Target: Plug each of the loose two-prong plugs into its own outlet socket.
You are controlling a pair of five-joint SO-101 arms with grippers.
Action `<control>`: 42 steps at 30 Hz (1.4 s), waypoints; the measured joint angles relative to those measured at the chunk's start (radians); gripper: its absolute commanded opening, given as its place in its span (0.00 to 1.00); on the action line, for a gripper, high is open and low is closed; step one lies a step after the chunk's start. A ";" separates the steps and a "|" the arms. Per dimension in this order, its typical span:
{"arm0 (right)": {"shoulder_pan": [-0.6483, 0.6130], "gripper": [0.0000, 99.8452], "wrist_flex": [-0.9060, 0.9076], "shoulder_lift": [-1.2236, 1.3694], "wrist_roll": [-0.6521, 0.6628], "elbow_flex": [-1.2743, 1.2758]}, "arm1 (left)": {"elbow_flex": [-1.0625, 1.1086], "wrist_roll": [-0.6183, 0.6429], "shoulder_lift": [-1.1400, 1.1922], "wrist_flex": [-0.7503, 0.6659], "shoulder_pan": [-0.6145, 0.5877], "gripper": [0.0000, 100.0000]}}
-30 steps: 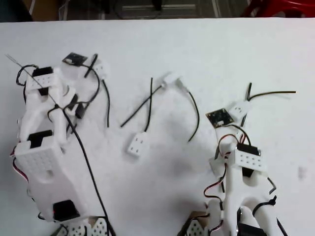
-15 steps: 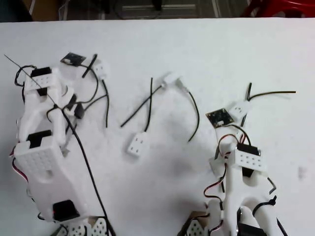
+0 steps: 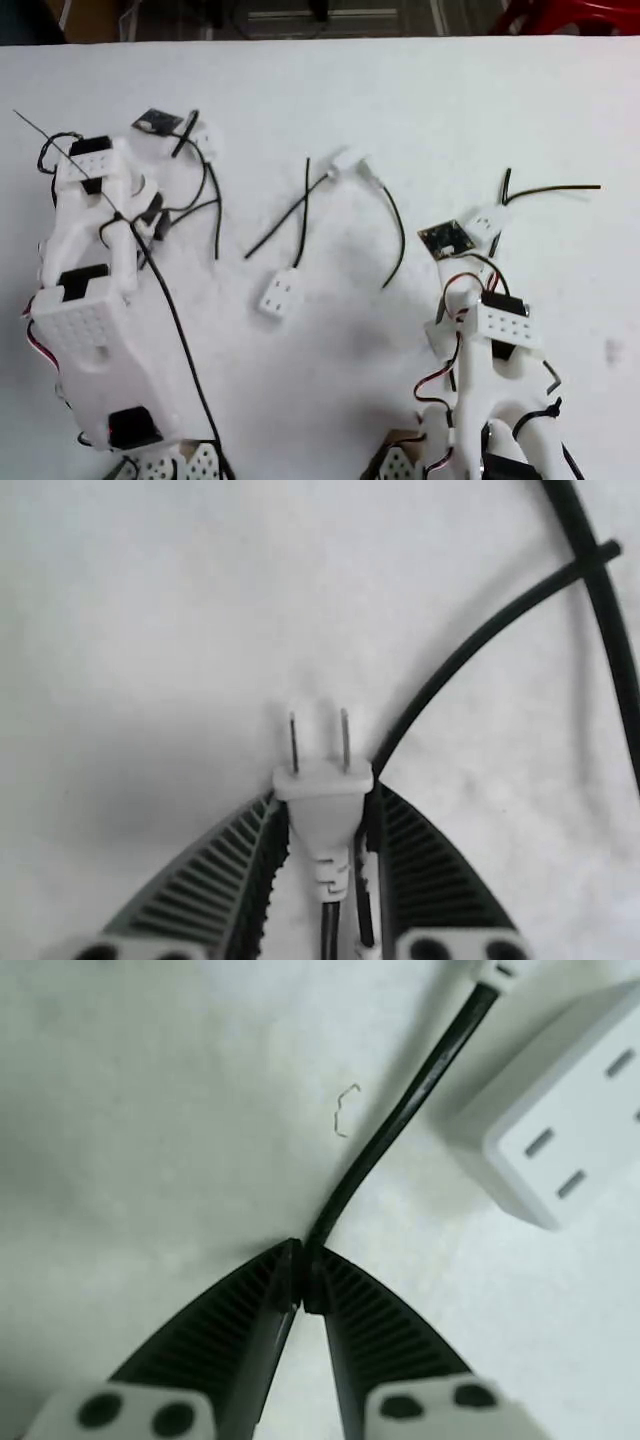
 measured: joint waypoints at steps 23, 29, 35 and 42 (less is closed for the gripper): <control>0.000 0.02 0.000 0.000 0.000 0.000 | -0.227 0.086 -0.562 0.466 0.121 0.10; 0.000 0.02 0.000 0.000 0.000 0.000 | 0.035 0.169 -0.974 0.336 0.331 0.10; 0.000 0.02 0.000 0.000 0.000 0.000 | 0.414 0.292 -1.424 0.037 0.414 0.10; 0.000 0.02 0.000 0.000 0.000 0.000 | 0.827 0.368 -1.835 -0.253 0.506 0.10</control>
